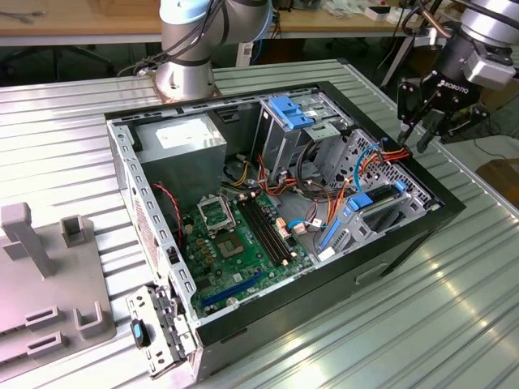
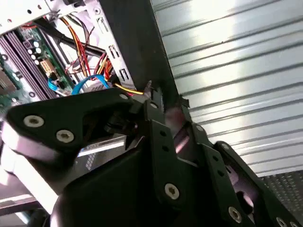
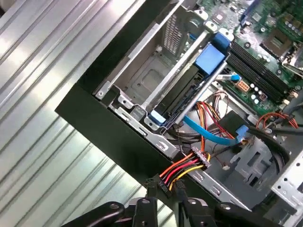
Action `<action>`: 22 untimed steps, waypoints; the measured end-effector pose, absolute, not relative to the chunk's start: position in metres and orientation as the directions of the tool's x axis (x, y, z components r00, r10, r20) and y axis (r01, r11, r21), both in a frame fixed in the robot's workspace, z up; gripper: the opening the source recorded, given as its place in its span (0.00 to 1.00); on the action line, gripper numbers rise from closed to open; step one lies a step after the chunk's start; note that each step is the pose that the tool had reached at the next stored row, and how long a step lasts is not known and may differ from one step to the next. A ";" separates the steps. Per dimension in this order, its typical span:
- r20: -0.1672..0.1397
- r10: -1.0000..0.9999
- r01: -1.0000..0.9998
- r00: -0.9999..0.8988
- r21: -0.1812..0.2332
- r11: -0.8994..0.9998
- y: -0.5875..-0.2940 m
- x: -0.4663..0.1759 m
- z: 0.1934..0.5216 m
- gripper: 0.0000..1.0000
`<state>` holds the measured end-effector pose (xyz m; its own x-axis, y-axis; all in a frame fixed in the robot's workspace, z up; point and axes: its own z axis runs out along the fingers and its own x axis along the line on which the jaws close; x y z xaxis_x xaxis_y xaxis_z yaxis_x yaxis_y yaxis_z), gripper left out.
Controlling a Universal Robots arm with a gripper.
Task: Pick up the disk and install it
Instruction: 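Insert the first disk wire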
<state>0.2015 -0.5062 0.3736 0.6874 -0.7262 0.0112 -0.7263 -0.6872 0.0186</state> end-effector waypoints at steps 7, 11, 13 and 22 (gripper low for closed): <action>0.014 -0.667 -0.668 0.745 0.013 -0.744 -0.509 0.201 0.372 0.44; 0.014 -0.667 -0.668 0.745 0.013 -0.744 -0.509 0.201 0.372 0.44; 0.014 -0.667 -0.668 0.745 0.013 -0.744 -0.509 0.201 0.372 0.44; 0.014 -0.580 -0.581 0.814 0.013 -0.814 -0.511 0.200 0.372 0.44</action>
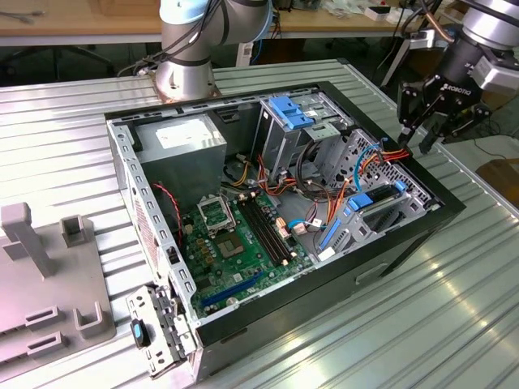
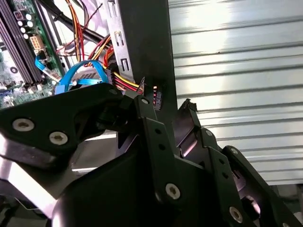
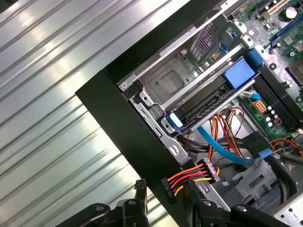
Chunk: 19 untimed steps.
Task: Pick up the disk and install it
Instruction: 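Insert the first disk wire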
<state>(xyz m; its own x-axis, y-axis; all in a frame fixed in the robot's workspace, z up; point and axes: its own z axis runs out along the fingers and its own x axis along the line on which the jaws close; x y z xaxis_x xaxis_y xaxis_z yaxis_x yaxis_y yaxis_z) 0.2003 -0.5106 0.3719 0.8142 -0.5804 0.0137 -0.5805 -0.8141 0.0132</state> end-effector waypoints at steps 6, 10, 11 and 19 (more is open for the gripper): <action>0.014 -0.490 -0.490 0.871 0.013 -0.871 -0.512 0.199 0.371 0.44; 0.014 -0.466 -0.466 0.885 0.013 -0.885 -0.513 0.197 0.369 0.44; 0.016 -0.465 -0.465 0.885 0.012 -0.885 -0.513 0.196 0.368 0.44; 0.019 -0.347 -0.347 0.938 0.007 -0.938 -0.513 0.195 0.363 0.44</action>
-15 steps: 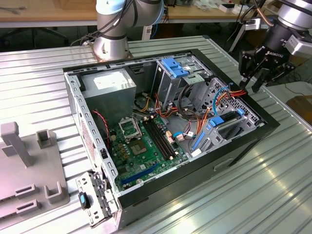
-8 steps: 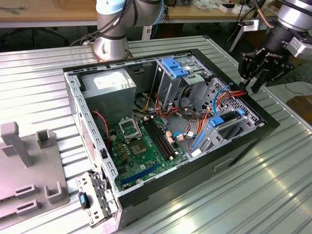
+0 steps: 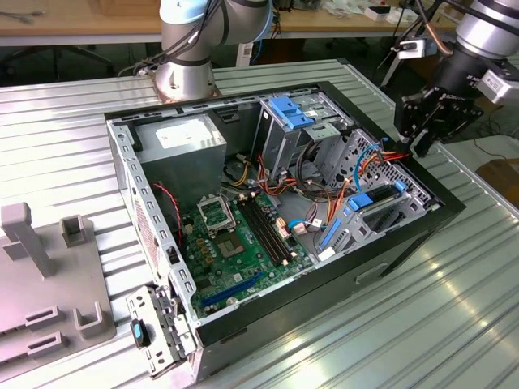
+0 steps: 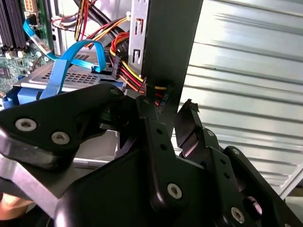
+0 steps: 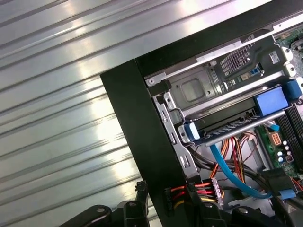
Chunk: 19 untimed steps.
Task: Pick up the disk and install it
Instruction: 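Insert the first disk wire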
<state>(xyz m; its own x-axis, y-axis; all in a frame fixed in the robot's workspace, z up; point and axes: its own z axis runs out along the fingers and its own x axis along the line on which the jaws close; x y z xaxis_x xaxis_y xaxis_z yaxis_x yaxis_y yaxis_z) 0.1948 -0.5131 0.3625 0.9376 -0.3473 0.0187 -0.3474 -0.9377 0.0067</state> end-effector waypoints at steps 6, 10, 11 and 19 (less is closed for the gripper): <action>0.002 -0.338 -0.338 0.941 -0.039 -0.940 -0.515 0.193 0.363 0.36; 0.001 -0.332 -0.332 0.943 -0.042 -0.942 -0.515 0.193 0.363 0.18; 0.001 -0.332 -0.332 0.943 -0.042 -0.942 -0.515 0.193 0.363 0.18; 0.001 -0.378 -0.378 0.926 -0.042 -0.925 -0.515 0.193 0.377 0.18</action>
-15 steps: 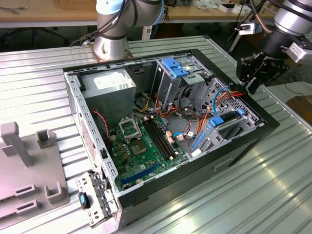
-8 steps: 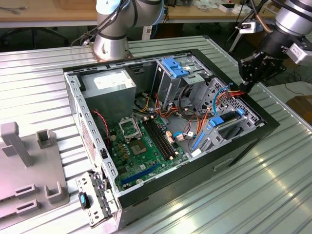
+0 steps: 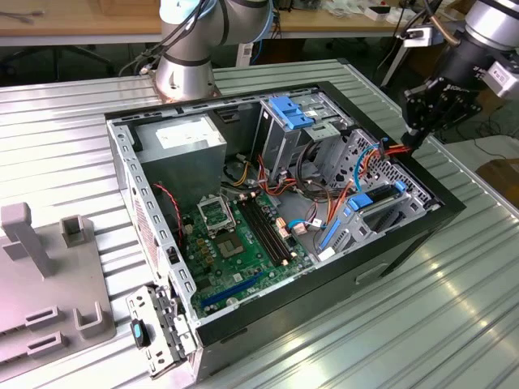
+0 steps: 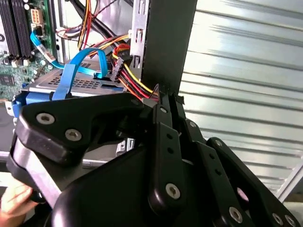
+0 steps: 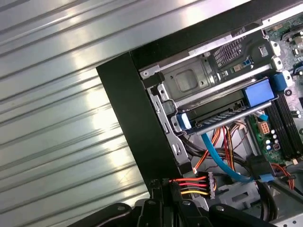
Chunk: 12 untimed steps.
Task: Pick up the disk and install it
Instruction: 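Insert the first disk wire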
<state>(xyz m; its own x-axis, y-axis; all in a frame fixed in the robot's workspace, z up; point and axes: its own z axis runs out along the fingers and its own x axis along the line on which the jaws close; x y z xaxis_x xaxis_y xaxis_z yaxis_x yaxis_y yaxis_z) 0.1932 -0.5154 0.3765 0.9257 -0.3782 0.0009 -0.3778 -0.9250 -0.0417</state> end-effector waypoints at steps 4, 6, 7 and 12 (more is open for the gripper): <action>0.001 -0.421 -0.421 0.907 -0.042 -0.906 -0.515 0.193 0.376 0.18; 0.001 -0.443 -0.443 0.896 -0.042 -0.896 -0.515 0.193 0.375 0.18; 0.001 -0.459 -0.458 0.889 -0.042 -0.888 -0.515 0.193 0.375 0.18; 0.001 -0.534 -0.533 0.846 -0.042 -0.845 -0.515 0.190 0.373 0.18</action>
